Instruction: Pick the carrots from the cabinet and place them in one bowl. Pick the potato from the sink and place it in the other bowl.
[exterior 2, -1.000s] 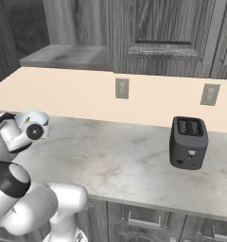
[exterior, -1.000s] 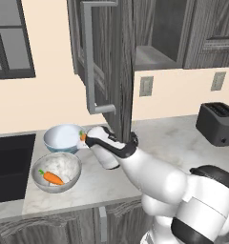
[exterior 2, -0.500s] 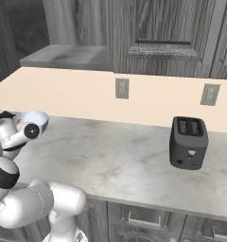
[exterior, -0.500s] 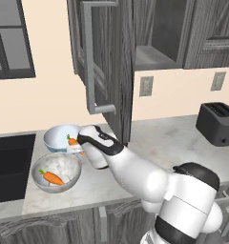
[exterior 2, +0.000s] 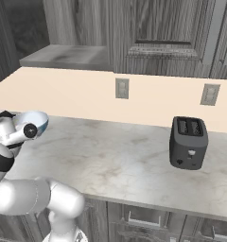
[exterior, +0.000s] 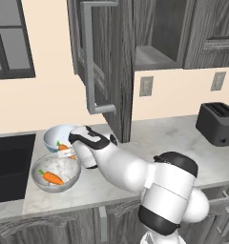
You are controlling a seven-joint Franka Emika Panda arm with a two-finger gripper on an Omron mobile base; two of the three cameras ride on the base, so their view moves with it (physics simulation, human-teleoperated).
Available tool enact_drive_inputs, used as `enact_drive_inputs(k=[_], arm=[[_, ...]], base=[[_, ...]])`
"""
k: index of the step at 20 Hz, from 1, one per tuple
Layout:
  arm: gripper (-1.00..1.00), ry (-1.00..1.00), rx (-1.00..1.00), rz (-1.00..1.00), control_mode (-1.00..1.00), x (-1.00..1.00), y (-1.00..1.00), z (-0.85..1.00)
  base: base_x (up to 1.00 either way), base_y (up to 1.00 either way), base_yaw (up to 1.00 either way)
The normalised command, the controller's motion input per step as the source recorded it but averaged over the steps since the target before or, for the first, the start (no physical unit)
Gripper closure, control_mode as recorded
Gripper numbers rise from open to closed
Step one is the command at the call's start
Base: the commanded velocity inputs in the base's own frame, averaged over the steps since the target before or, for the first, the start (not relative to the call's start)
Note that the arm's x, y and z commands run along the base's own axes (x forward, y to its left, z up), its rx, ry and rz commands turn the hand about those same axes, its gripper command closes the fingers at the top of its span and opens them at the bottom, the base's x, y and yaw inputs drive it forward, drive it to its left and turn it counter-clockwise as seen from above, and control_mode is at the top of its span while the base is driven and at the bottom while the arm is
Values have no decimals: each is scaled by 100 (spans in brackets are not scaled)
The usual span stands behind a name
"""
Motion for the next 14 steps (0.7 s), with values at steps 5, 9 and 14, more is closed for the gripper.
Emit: enact_drive_inputs(k=[5,9,14], arm=[[100,0,0,6,-100,0,41,-31],[100,0,0,5,-100,-3,38,-26],[100,0,0,6,-100,-46,19,-2]], base=[[0,0,0],[0,0,0],[0,0,0]])
